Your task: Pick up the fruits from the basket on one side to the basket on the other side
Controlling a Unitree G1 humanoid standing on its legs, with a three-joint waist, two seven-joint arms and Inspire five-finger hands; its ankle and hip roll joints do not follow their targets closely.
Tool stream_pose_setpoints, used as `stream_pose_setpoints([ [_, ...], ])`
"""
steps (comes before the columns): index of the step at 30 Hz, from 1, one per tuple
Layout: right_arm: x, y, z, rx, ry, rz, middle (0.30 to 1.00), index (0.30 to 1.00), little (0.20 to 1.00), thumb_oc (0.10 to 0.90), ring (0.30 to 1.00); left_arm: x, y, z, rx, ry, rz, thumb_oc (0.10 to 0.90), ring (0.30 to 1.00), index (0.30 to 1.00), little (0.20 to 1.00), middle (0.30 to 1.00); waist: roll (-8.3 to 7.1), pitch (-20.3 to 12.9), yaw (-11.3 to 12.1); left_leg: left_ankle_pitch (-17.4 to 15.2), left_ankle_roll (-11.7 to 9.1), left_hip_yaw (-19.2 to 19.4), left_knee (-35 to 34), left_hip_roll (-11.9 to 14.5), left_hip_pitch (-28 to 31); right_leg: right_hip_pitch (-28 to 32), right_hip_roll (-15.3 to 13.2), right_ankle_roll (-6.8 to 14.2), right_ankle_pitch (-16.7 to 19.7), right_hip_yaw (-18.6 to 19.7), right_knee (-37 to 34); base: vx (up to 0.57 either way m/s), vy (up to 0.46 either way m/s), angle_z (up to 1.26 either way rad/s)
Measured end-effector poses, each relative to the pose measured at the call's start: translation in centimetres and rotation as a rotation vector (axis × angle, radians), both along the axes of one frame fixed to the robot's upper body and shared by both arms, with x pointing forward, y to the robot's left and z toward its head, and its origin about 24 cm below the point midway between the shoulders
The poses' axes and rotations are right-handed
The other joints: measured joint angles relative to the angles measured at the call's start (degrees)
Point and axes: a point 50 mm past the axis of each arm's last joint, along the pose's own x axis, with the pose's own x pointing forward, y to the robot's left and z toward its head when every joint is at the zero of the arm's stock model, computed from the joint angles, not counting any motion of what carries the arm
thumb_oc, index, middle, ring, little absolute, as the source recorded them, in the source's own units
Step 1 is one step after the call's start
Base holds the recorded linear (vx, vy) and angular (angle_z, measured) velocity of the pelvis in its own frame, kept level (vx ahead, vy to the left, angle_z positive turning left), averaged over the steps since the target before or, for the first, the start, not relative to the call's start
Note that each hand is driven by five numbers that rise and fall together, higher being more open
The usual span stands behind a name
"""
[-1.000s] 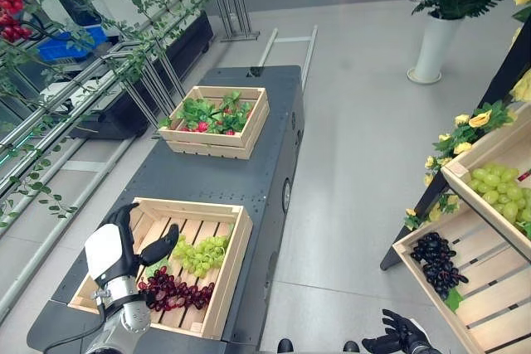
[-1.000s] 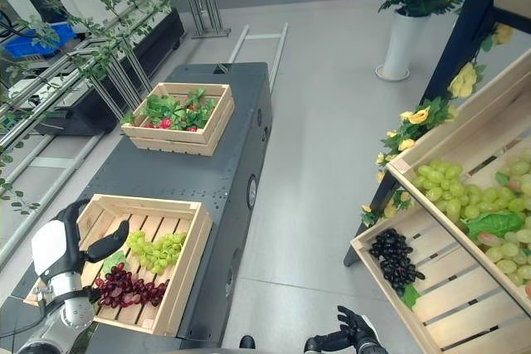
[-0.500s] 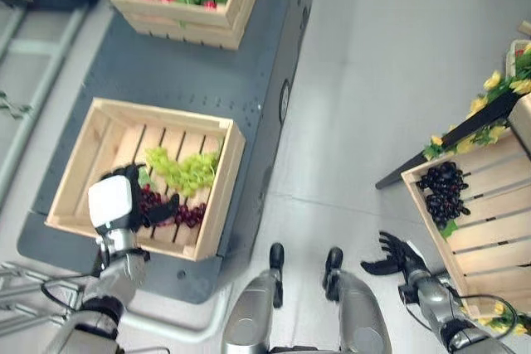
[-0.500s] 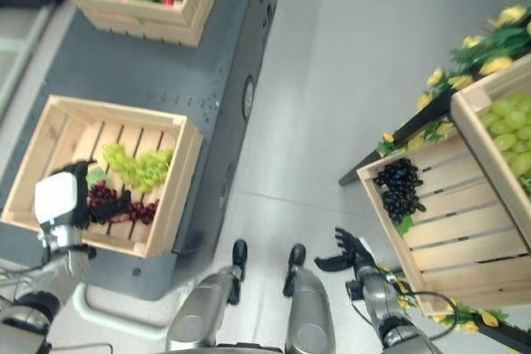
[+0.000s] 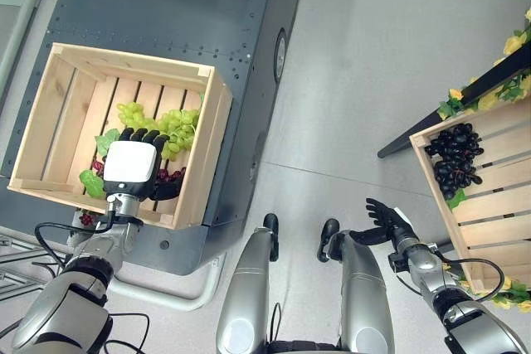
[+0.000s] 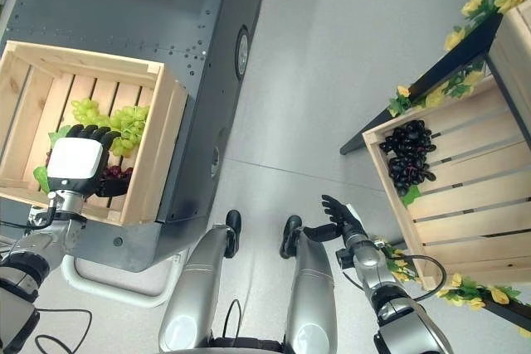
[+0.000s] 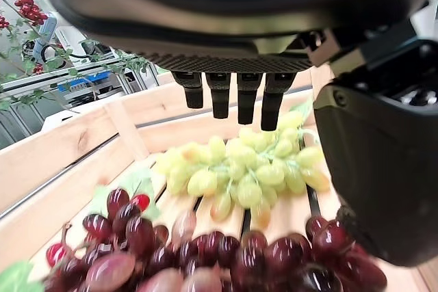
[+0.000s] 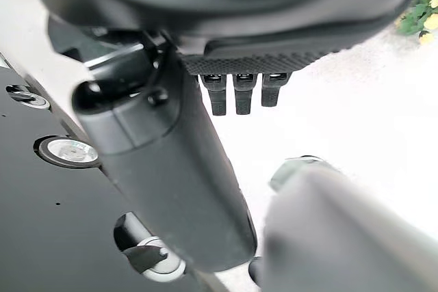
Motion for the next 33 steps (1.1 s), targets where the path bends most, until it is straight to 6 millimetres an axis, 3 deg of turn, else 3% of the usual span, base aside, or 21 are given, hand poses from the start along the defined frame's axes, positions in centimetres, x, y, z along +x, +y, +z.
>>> stream_pose_setpoints([
  [9, -0.2, -0.5, 0.1, 0.019, -0.004, -0.029, 0.9, 0.9, 0.9, 0.8, 0.9, -0.1, 0.8, 0.5, -0.027, -0.006, 0.043, 0.8, 0.9, 0.9, 0.9, 0.9, -0.25, 0.12, 0.36, 0.14, -0.29, -1.96, 0.78, 0.26, -2.11, -1.3, 0.23, -1.07, -0.64, -1.54, 0.98, 0.01, -0.027, 0.08],
  [26, -0.5, 0.5, -0.6, 0.042, 0.008, -0.019, 0.9, 0.9, 0.9, 0.8, 0.9, -1.4, 2.4, 0.4, -0.005, 0.034, 0.081, 0.8, 0.9, 0.9, 0.9, 0.9, -0.59, 0.23, 1.79, 0.43, -0.7, -1.68, -1.05, 0.95, -0.12, 1.41, 0.27, -0.74, -0.92, -2.88, -0.93, 0.01, -0.019, 0.02],
  [33, -0.6, 0.8, -0.7, 0.05, 0.01, -0.017, 0.9, 0.9, 0.9, 0.8, 0.9, -1.3, 3.4, 2.5, 0.079, 0.022, 0.055, 0.8, 0.9, 0.9, 0.9, 0.9, -1.18, 0.46, 1.89, 0.45, -0.74, -1.93, -1.13, 1.07, -0.71, 1.32, 0.23, -0.62, -1.03, -3.5, -1.33, 0.0, -0.007, 0.02],
])
